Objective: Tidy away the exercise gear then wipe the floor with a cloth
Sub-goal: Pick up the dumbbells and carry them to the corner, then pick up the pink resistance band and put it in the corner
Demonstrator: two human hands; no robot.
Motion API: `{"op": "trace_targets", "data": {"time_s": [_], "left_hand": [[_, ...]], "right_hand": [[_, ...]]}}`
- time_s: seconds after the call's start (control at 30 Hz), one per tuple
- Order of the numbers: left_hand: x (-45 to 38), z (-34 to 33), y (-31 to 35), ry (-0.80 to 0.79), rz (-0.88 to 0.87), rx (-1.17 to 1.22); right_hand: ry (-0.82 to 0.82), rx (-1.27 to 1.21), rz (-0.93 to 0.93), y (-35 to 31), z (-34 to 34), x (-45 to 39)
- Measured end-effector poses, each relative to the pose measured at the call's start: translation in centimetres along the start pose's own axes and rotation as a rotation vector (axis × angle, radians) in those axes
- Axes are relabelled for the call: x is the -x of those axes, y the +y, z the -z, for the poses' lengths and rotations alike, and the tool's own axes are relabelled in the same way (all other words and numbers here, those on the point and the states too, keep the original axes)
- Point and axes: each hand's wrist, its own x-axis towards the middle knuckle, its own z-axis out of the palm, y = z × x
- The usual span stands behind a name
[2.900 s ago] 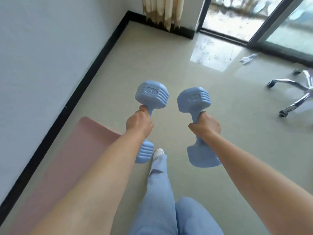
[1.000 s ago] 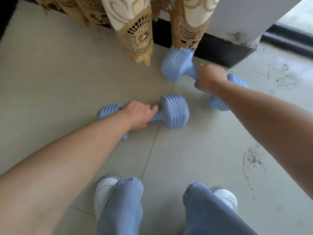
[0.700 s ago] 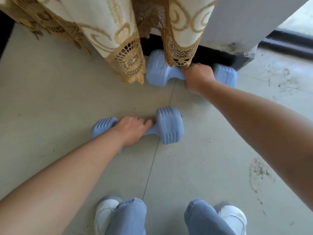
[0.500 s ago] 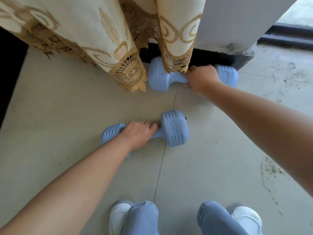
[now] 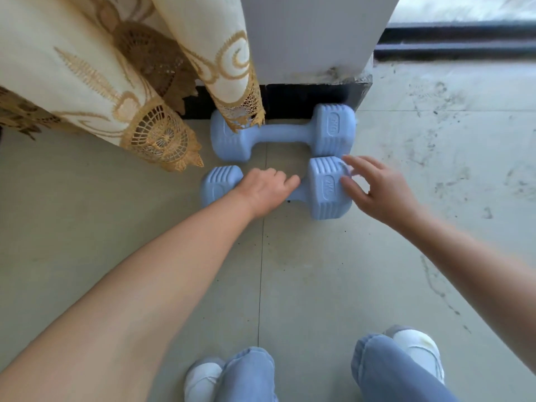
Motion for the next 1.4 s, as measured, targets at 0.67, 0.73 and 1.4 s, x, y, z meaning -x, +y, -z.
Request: {"op": "trace_targets", "data": {"time_s": [0.67, 0.73, 1.4], "left_hand": [[0.8, 0.2, -0.5, -0.101, 0.087, 0.066], [2.7, 1.3, -0.7, -0.02, 0.105, 0.159], [47.7, 30.4, -0.2, -0.037, 1.102, 0.623]], "right_hand": [[-0.193, 0.015, -0.333, -2.7, -0.5, -0.7], [-0.304, 0.189, -0.303, -3.9, 0.6, -1.1], [-0.691, 0.524, 0.548, -46.5, 29.9, 1.4]]}}
